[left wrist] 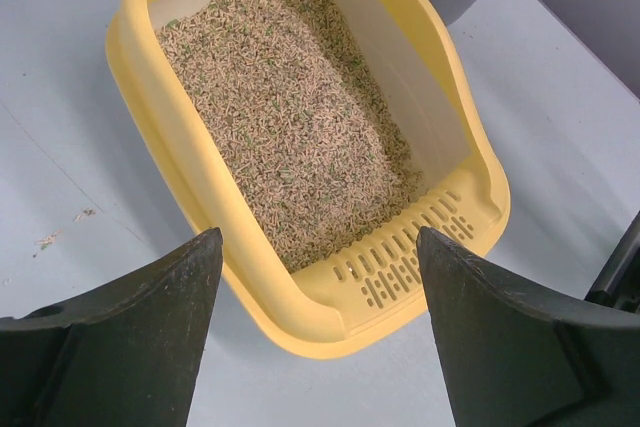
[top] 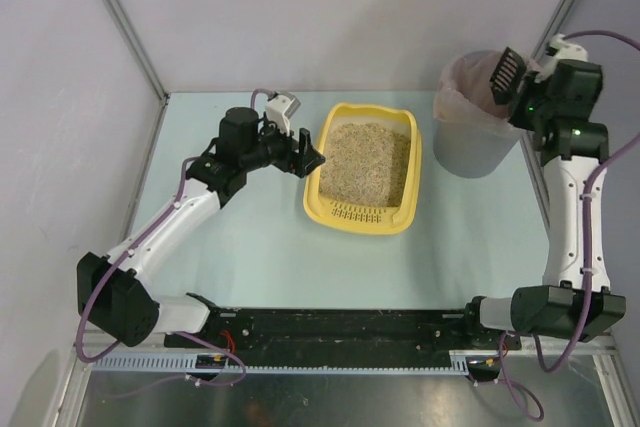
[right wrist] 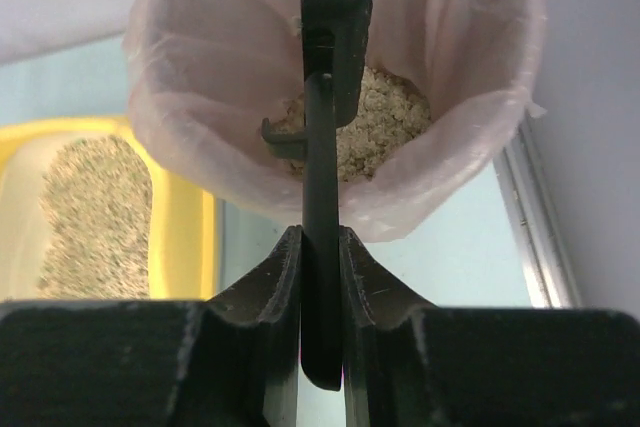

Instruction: Clean the litter box

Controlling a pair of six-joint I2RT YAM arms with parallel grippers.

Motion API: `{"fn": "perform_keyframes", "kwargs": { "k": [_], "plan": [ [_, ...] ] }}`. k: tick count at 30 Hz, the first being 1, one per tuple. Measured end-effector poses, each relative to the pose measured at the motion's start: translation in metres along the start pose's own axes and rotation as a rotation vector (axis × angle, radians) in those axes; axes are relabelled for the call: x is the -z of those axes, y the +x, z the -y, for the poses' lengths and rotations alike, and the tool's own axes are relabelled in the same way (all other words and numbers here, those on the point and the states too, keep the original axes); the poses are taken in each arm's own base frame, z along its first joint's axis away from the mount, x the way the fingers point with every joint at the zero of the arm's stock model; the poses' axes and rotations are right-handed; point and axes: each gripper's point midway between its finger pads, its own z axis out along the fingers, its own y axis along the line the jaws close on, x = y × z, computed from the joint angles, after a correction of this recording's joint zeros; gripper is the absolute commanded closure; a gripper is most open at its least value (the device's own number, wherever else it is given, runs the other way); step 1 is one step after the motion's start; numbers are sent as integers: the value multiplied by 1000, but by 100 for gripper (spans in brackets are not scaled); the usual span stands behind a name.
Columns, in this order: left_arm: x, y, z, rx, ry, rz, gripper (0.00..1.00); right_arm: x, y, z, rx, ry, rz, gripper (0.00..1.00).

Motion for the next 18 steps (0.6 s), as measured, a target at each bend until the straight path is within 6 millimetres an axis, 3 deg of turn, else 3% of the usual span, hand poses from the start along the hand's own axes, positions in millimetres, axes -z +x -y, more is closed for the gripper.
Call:
{"fn": "perform_keyframes", "kwargs": {
  "k": [3, 10, 18],
  "plan": [
    [1, -1, 0, -3, 0, 2, 17, 0, 6, -18, 156, 14, -11, 100],
    [3, -3, 1, -7, 1, 10, 17, 2, 4, -15, 357, 115, 3, 100],
    [5, -6, 3, -10, 3, 19, 17, 11, 10, -56, 686, 145, 54, 100]
  ]
}}
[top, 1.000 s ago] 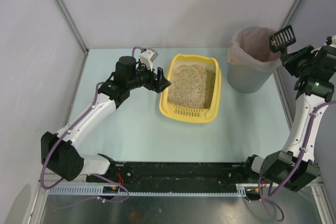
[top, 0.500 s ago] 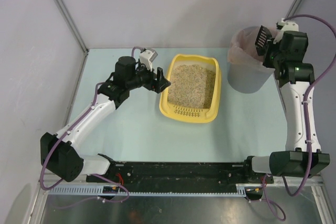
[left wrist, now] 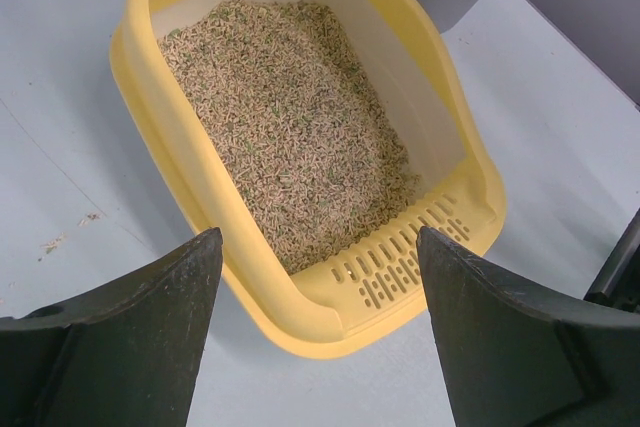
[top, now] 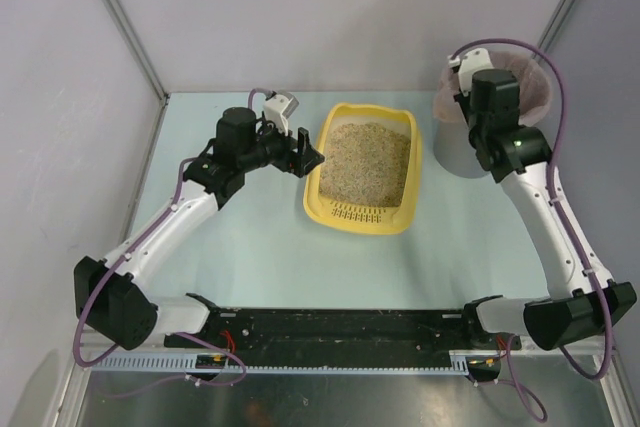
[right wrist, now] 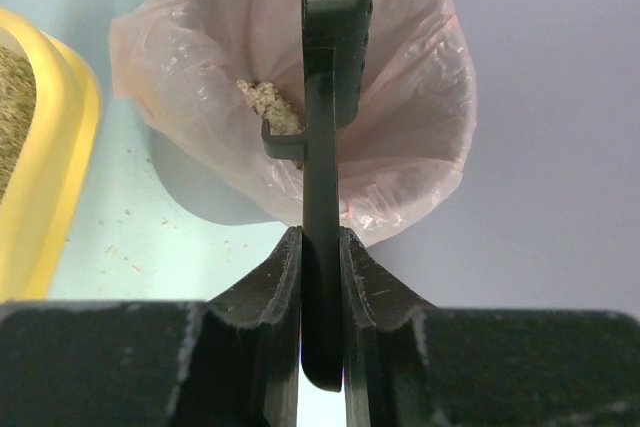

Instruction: Clean the litter box

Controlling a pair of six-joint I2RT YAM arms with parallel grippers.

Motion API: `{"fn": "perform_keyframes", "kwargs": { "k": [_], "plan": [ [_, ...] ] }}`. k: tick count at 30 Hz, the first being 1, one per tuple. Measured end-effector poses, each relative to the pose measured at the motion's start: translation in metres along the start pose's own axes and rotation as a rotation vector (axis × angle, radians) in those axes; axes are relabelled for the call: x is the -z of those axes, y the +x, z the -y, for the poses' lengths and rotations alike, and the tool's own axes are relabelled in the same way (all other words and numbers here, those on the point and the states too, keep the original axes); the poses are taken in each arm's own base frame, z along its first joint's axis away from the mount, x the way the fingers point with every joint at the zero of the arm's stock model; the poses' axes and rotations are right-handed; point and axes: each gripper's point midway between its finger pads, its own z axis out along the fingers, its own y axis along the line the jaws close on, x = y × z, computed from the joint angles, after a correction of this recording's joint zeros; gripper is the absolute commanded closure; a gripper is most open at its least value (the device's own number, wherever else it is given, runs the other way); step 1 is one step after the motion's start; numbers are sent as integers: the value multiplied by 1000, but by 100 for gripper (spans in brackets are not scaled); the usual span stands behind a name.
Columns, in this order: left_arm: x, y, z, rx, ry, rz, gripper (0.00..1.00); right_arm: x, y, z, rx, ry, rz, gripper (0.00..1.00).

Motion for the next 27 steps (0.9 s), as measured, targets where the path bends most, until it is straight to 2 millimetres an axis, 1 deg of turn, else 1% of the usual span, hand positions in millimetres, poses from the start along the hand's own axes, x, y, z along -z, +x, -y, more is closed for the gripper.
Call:
{"fn": "perform_keyframes", "kwargs": {
  "k": [2, 5, 9, 12, 17, 22, 24, 27],
  "plan": [
    [0, 0, 0, 0, 0, 0, 17, 2, -2, -5, 58, 23, 6, 100],
    [0, 0, 0, -1, 0, 2, 18, 1, -2, -3, 100, 69, 7, 100],
    [1, 1, -2, -3, -9, 11, 17, 6, 1, 5, 92, 108, 22, 100],
    [6, 2, -4, -7, -31, 24, 16, 16, -2, 12, 56, 124, 45, 100],
    [18, -12, -5, -28, -65, 90, 16, 44, -20, 15, -94, 84, 162, 100],
    [25, -20, -8, -43, -97, 147, 16, 89, -52, 10, -341, -74, 356, 100],
    [27, -21, -10, -46, -111, 163, 16, 102, -62, 5, -425, -148, 407, 100],
    [32, -22, -13, -51, -135, 192, 16, 117, -75, -12, -548, -286, 444, 100]
  ]
}}
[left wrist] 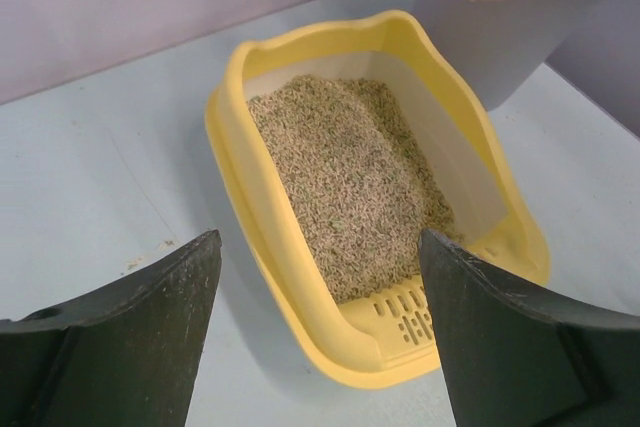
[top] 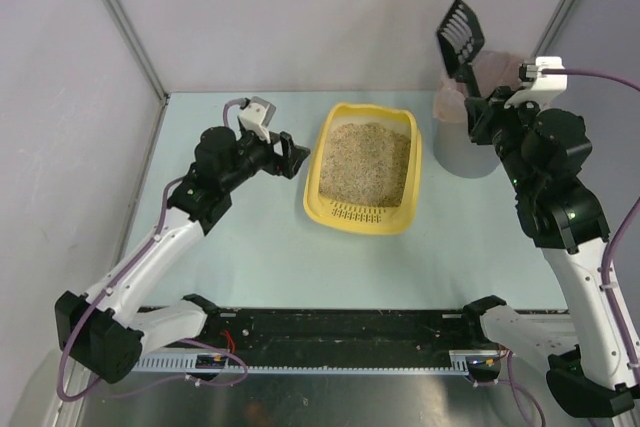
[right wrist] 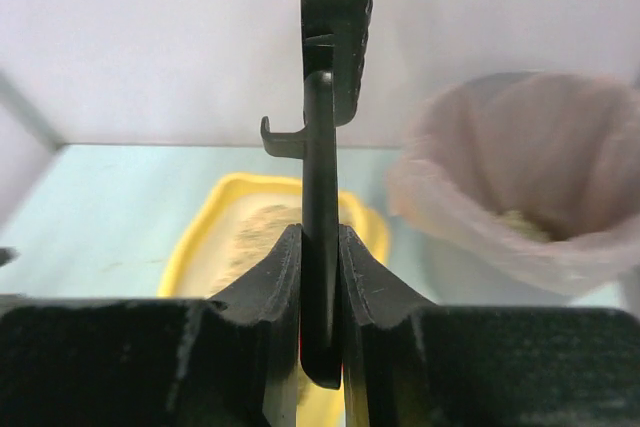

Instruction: Clean the litter box

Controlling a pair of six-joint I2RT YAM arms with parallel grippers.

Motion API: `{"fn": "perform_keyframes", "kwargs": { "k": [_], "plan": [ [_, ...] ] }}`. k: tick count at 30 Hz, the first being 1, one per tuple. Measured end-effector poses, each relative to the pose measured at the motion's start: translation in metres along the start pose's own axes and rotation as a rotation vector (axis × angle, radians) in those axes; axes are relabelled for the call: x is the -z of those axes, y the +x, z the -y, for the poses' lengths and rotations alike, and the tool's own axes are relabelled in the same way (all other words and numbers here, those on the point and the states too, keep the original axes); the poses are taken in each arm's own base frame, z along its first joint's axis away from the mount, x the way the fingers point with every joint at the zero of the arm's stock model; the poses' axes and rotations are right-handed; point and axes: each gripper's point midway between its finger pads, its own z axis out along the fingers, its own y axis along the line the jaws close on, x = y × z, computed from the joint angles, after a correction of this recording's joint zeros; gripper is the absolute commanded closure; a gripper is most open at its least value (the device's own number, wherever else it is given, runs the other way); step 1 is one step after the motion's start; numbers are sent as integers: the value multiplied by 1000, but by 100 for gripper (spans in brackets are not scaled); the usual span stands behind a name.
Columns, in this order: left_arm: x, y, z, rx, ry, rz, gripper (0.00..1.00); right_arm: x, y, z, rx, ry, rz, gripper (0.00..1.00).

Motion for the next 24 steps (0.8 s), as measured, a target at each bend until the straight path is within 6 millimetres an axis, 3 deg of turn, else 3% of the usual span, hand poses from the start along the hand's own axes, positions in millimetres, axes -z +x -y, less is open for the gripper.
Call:
{"fn": "perform_keyframes", "kwargs": {
  "k": [2, 5, 10, 13, 17, 24],
  "plan": [
    [5, -2, -2, -6, -16, 35, 15, 0, 2, -19, -104, -84, -10, 100],
    [17, -9, -4, -16, -38, 91, 14, -3, 22, -50, -259, -203, -69, 100],
    [31, -34, -6, -31, -70, 197, 12, -4, 97, -108, -429, -342, -282, 100],
    [33, -42, -6, -34, -77, 225, 12, 1, 135, -129, -488, -354, -392, 100],
    [33, -42, -7, -34, -81, 226, 12, 4, 159, -136, -620, -296, -416, 100],
    [33, -42, -7, -34, -84, 227, 10, 8, 206, -113, -880, -103, -371, 100]
  ]
}}
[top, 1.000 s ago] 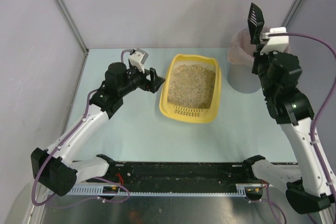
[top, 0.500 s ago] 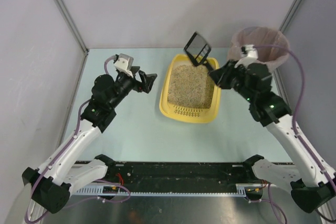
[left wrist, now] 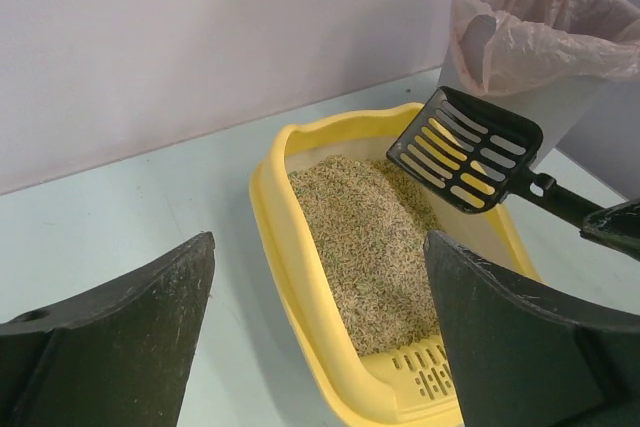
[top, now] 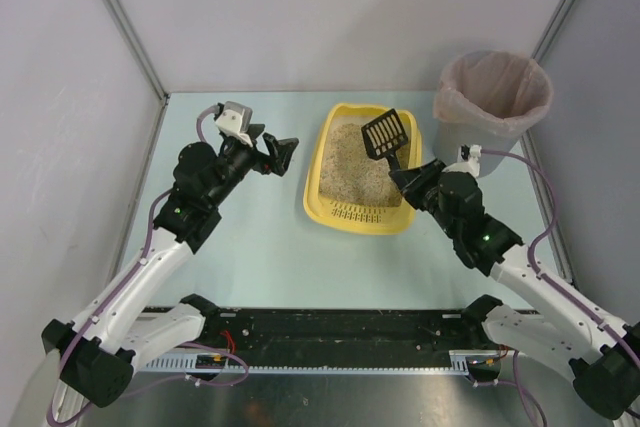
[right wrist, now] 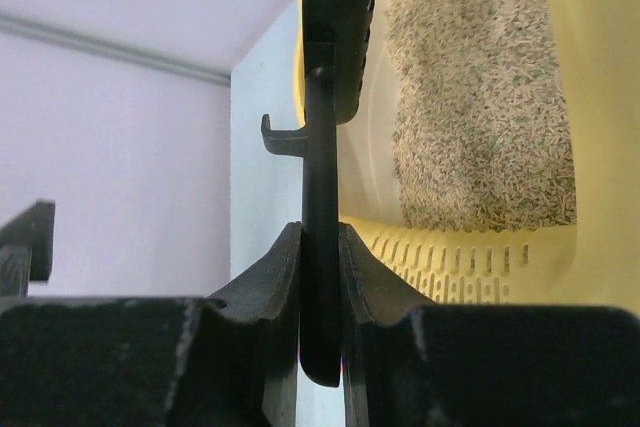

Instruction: Clean the litter box

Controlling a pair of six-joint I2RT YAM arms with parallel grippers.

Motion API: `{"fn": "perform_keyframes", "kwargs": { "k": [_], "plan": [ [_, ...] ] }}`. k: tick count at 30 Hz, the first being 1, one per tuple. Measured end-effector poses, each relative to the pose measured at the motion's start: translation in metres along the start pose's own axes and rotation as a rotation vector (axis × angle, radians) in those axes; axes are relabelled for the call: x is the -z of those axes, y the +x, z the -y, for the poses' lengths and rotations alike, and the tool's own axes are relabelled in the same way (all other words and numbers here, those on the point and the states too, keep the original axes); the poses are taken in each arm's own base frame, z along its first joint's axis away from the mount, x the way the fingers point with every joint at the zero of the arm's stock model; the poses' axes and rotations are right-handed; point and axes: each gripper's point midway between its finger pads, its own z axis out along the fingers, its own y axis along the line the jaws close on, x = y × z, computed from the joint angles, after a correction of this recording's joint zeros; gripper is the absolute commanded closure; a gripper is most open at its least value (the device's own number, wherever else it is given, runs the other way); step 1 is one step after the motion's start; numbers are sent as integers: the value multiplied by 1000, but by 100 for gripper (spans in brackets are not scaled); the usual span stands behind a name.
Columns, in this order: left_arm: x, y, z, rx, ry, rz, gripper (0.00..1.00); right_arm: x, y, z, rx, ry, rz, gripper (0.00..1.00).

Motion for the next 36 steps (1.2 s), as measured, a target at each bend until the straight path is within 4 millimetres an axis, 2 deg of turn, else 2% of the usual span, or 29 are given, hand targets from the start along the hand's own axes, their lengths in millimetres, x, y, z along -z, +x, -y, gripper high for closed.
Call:
{"fn": "perform_keyframes", "kwargs": {
  "k": [3, 6, 13, 17, 24, 31, 36],
  "plan": [
    [0, 0, 0, 0, 0, 0, 10, -7, -3, 8, -71, 29, 50, 100],
    [0, 0, 0, 1, 0, 1, 10, -16, -3, 3, -123, 28, 81, 100],
    [4, -6, 1, -2, 3, 19, 9, -39, 22, 13, -152, 90, 99, 100],
    [4, -7, 1, -2, 3, 21, 9, -55, 29, 19, -162, 109, 120, 100],
    [4, -9, 2, -3, 4, 27, 8, -87, 50, 42, -151, 164, 116, 100],
    [4, -9, 2, -3, 4, 27, 8, -100, 51, 54, -122, 190, 160, 100],
    [4, -9, 2, -3, 4, 27, 8, -110, 62, 77, -96, 251, 148, 99]
  ]
}}
